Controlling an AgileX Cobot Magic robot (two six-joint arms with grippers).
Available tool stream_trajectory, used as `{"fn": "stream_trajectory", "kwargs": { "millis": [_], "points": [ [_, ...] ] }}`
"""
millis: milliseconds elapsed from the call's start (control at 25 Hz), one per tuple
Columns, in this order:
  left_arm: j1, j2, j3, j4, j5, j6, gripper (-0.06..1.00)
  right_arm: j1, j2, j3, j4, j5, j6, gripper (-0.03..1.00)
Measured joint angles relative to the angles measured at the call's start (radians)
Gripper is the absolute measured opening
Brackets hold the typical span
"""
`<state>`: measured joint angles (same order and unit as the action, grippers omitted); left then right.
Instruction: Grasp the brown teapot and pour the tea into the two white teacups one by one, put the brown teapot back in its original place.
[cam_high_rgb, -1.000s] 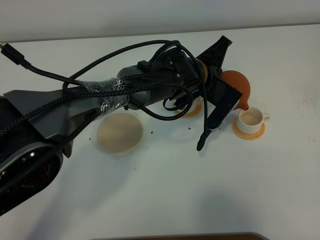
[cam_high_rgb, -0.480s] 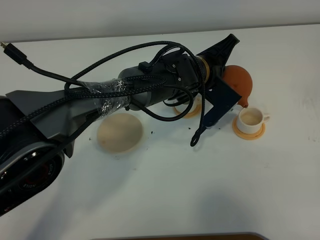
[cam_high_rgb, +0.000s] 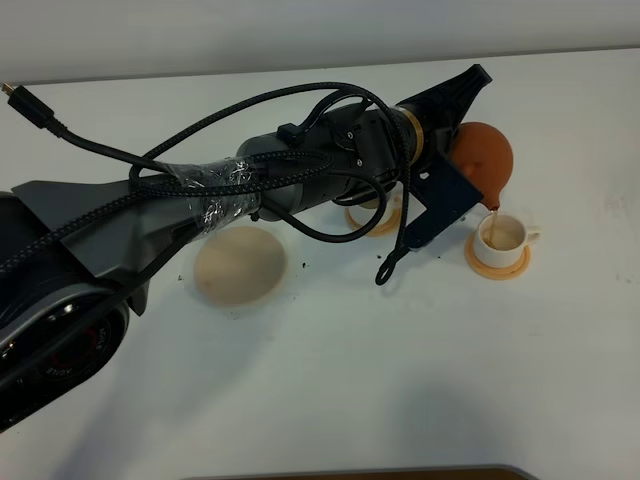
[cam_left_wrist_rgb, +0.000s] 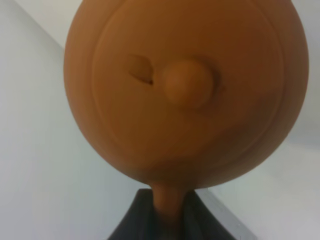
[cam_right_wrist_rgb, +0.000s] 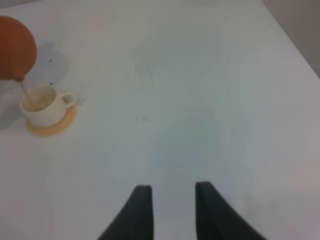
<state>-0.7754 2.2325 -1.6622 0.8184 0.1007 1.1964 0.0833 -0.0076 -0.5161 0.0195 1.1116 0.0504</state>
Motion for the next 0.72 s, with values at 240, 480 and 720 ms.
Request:
{"fn": "stream_trajectory", "kwargs": {
  "millis": [240,480,720],
  "points": [
    [0.000,0.010,0.000,0.051,-0.017,0.000,0.14,0.000,0.000,0.000,0.000,0.000,0.000,0.24],
    [0.000,0.017,0.000,0.055,-0.054,0.000,0.14,0.000,0.000,0.000,0.000,0.000,0.000,0.24],
    [0.000,0.017,0.000,0.056,-0.072,0.033,0.14,0.000,0.000,0.000,0.000,0.000,0.000,0.24]
  ]
}}
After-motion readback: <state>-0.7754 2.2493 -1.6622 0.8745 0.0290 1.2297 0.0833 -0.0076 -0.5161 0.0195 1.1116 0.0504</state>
